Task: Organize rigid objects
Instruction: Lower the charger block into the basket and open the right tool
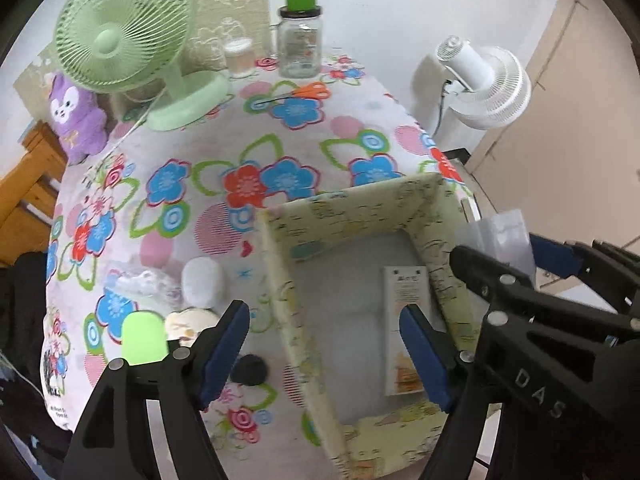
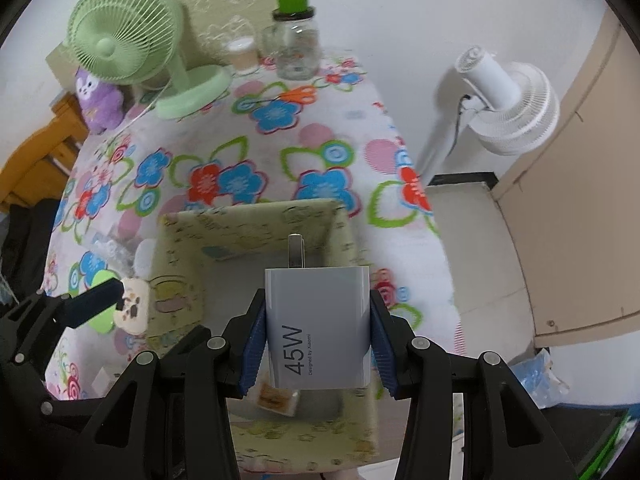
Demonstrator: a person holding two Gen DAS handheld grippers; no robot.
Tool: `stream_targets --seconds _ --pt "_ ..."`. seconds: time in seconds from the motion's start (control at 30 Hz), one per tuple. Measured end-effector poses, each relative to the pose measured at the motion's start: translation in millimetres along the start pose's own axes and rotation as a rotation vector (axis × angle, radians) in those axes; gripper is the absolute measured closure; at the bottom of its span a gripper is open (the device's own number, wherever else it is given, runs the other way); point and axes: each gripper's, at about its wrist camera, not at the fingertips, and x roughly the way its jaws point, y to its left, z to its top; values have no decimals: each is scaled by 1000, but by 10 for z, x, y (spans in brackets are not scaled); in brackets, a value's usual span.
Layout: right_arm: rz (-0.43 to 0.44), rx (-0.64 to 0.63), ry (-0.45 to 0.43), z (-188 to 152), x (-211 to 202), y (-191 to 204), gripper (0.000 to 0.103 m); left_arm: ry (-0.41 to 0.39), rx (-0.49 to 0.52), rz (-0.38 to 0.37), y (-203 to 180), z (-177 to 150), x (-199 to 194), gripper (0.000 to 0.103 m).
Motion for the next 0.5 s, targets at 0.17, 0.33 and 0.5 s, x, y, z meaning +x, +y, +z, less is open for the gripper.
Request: stream_targets --seconds 0.17,0.33,0.5 --pt "31 -14 42 1 161 211 53 26 -34 33 238 -80 57 21" --pt "46 -5 65 16 306 334 53 43 -99 46 511 -153 56 18" --pt "37 -19 107 8 533 453 53 68 -121 92 709 -232 133 18"
